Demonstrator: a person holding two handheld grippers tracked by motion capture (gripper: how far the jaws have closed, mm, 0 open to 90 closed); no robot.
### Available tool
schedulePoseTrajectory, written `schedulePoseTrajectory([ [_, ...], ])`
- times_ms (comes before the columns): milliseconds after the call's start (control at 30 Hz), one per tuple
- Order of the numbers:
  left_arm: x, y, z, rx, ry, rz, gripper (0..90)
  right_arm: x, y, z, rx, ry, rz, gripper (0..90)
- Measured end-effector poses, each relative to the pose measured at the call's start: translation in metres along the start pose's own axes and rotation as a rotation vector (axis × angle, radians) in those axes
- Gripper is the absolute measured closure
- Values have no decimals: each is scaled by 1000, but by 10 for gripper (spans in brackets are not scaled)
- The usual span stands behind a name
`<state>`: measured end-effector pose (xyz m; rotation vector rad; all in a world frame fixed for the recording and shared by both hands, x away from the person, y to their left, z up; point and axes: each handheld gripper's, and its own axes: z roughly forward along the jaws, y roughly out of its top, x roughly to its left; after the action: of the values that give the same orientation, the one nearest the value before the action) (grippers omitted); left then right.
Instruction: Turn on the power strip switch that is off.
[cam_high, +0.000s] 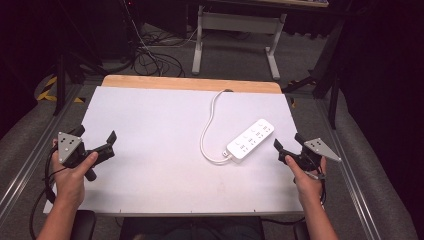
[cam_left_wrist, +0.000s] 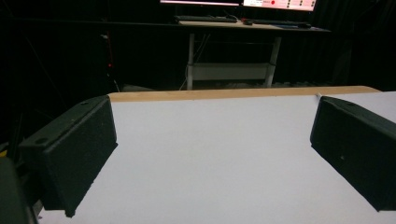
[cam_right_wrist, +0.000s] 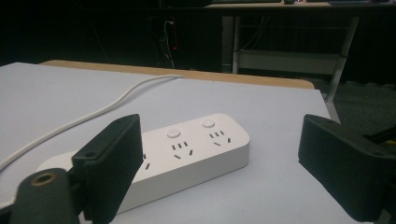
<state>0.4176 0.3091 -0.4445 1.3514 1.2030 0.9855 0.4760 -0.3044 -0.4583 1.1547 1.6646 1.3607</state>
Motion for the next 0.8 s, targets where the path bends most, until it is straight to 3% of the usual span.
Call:
schedulePoseTrajectory([
  [333,-1,0,1,5,-7,4,15,1,1,-2,-16,-5,-9,164],
  [400,-1,0,2,6,-7,5,15,1,1,-2,-22,-2,-17,290],
  [500,-1,0,2,6,-6,7,16,2,3,-3,-27,-9,-26,396],
  [733,-1,0,3,6,-9,5,17,1,3,-5,-33,4,-27,488],
  [800,-1,0,3,6,-9,6,17,2,3,-6,-38,13,-35,565],
])
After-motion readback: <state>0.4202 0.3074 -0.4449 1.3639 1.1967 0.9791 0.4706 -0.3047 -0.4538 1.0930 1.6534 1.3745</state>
